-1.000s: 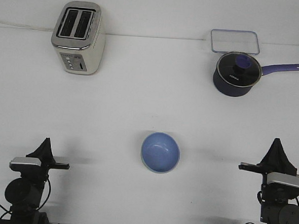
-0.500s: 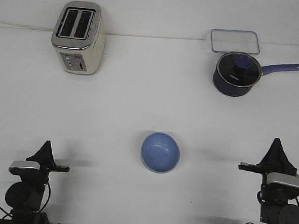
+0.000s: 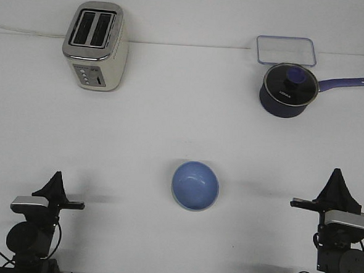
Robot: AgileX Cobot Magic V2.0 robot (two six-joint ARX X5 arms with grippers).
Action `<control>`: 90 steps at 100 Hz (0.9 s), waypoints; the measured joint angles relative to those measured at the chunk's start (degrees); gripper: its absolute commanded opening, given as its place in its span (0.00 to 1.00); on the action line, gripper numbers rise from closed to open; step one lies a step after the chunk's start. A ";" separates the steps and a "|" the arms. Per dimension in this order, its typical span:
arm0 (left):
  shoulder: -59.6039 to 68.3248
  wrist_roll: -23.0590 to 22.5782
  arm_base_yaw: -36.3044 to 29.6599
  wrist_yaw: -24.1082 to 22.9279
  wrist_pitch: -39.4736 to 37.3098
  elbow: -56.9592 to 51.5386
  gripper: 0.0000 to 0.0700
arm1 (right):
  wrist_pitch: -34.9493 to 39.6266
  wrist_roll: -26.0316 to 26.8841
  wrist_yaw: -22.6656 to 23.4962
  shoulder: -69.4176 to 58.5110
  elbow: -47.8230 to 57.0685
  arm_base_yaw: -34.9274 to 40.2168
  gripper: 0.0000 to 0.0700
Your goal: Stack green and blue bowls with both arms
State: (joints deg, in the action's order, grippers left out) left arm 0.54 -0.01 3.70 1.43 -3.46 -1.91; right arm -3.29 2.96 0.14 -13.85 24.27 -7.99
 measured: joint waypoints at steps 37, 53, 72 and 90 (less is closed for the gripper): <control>0.00 0.00 0.00 0.00 0.00 0.00 0.02 | 4.24 -5.44 0.09 0.68 -2.97 -0.02 0.00; 0.00 0.00 0.00 0.00 0.00 0.00 0.02 | 7.39 -10.86 2.58 4.04 -9.90 -0.02 0.00; 0.00 0.00 0.00 0.00 0.00 0.00 0.02 | 6.86 -14.62 3.06 10.23 -15.52 0.00 0.00; 0.00 0.00 0.00 0.00 0.00 0.00 0.02 | 5.86 -15.85 3.06 13.79 -20.98 0.04 0.00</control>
State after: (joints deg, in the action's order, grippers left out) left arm 0.54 -0.01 3.70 1.43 -3.46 -1.91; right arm 2.57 -12.88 3.20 -0.05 3.29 -7.94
